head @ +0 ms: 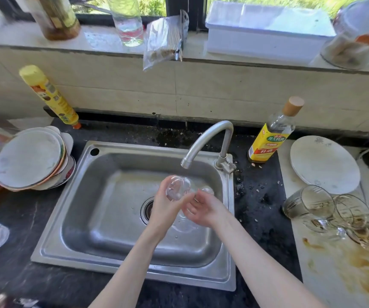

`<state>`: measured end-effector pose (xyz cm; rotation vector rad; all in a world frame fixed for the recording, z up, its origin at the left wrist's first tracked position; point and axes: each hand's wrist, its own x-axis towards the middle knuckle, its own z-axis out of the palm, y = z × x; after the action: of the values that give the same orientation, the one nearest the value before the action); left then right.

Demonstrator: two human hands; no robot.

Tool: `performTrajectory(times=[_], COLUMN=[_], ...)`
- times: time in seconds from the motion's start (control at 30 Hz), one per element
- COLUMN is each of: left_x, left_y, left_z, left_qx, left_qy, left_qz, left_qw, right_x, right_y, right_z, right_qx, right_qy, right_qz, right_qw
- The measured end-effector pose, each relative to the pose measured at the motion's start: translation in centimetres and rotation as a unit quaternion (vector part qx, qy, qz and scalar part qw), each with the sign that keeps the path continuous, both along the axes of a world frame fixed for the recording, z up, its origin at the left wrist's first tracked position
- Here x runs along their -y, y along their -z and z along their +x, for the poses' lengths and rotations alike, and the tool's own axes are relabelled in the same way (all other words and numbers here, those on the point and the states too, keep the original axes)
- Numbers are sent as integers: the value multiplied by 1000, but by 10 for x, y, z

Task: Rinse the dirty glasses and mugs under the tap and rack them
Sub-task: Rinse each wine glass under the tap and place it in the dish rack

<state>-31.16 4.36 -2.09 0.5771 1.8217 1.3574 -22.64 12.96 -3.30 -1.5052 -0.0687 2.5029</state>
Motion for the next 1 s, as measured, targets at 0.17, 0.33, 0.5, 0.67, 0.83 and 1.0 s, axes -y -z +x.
performTrajectory(times=[0.17,0.33,0.5,0.67,0.83,1.0], left_x=[11,15,27,39,49,48], left_y=[6,10,16,16,13,8], left_z=[-6,-7,-2,-4,-17,-40], left_qx=[91,10,-177,-294,-371,-487], left_qy=[42,95,180,205,322,439], left_qz=[-31,-79,-96,-72,-58,-25], left_qw=[994,992,963,931,869,755], right_x=[-8,3,24,48,72,90], right_y=[-15,-29,-33,-40,-43,-57], right_z=[3,13,24,23,22,26], right_qx=[87,128,188,250,297,335], right_qy=[-37,-84,-179,-182,-177,-138], right_qz=[210,426,552,626,614,613], right_qw=[973,892,792,716,710,702])
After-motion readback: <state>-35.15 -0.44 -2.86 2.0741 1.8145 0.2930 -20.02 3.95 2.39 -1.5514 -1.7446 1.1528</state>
